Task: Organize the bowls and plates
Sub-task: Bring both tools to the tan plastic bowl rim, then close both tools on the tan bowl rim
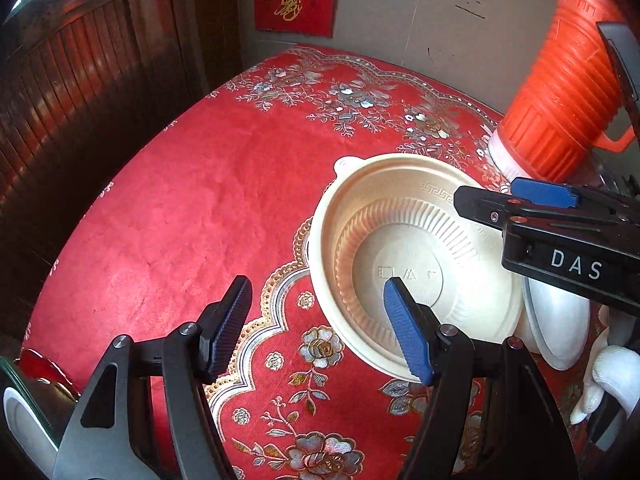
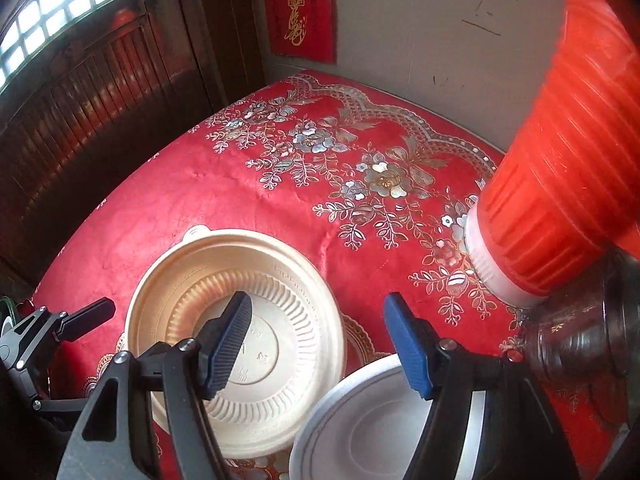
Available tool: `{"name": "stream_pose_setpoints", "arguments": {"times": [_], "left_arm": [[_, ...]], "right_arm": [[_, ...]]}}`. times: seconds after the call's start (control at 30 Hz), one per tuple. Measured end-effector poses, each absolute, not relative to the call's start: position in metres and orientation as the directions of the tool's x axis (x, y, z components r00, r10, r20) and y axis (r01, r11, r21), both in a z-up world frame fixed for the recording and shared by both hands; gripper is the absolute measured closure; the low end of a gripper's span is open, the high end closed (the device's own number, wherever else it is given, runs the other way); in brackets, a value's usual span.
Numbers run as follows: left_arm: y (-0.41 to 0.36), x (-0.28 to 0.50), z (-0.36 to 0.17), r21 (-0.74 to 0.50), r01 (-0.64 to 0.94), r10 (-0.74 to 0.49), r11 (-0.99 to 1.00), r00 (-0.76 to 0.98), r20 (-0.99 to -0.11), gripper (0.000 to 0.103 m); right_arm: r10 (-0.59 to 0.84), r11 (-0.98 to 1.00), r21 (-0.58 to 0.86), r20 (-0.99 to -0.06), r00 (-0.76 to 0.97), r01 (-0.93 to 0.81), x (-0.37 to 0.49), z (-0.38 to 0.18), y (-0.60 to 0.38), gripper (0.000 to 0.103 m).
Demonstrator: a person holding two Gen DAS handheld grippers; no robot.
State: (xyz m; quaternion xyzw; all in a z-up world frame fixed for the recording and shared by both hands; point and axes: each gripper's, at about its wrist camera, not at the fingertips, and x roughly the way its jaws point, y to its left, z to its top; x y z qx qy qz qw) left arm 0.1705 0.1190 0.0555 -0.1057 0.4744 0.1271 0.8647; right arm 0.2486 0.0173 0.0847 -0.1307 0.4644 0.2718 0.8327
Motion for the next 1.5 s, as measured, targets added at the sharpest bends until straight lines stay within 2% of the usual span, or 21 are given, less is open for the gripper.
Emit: {"name": "stream_pose_setpoints", "arguments": {"times": [0.27,0.33,0.37,0.4,0.47,0.53,0.6,0.63,1.0,1.5], "left_arm": [[0.115,0.177,0.047,-0.068,-0.325,0.109,0.943,0.498,-0.860,0.034],[0.114,0.179,0.043,-0.076,-0.324,0.101,0.943,0.496,-0.863,0.034],[0.113,0.181,0.041,-0.079,-0.319,0.094,0.944,0.494,-0.864,0.034],[0.112,0.182,0.038,-0.085,-0.311,0.083,0.947,0.490,-0.868,0.034],[0.114,0.182,0.034,-0.103,-0.304,0.061,0.947,0.483,-0.874,0.051],[0.120,0.180,0.031,-0.090,-0.323,0.078,0.942,0.473,-0.878,0.068],[0.128,0.176,0.031,-0.100,-0.337,0.075,0.936,0.469,-0.880,0.077],[0.131,0.173,0.031,-0.112,-0.338,0.064,0.934,0.469,-0.881,0.078],[0.128,0.130,0.056,-0.137,-0.290,0.029,0.947,0.502,-0.864,0.078],[0.085,0.051,0.064,-0.154,-0.085,-0.094,0.984,0.491,-0.866,0.078]], "right_arm": [[0.317,0.807,0.041,-0.872,0.374,-0.590,0.257,0.069,0.027,0.035],[0.333,0.804,0.067,-0.874,0.354,-0.590,0.257,0.066,0.027,0.051],[0.337,0.805,0.077,-0.876,0.346,-0.589,0.256,0.064,0.027,0.066],[0.339,0.803,0.080,-0.876,0.342,-0.591,0.255,0.063,0.027,0.073],[0.346,0.792,0.084,-0.877,0.332,-0.604,0.248,0.062,0.028,0.078],[0.339,0.789,0.063,-0.874,0.348,-0.611,0.239,0.063,0.028,0.080],[0.337,0.793,0.050,-0.866,0.368,-0.608,0.231,0.066,0.025,0.080],[0.349,0.796,0.064,-0.861,0.369,-0.602,0.228,0.068,0.022,0.080],[0.344,0.811,0.049,-0.846,0.407,-0.583,0.173,0.089,0.007,0.079],[0.350,0.875,0.126,-0.832,0.430,-0.468,0.063,0.089,-0.046,0.076]]}}
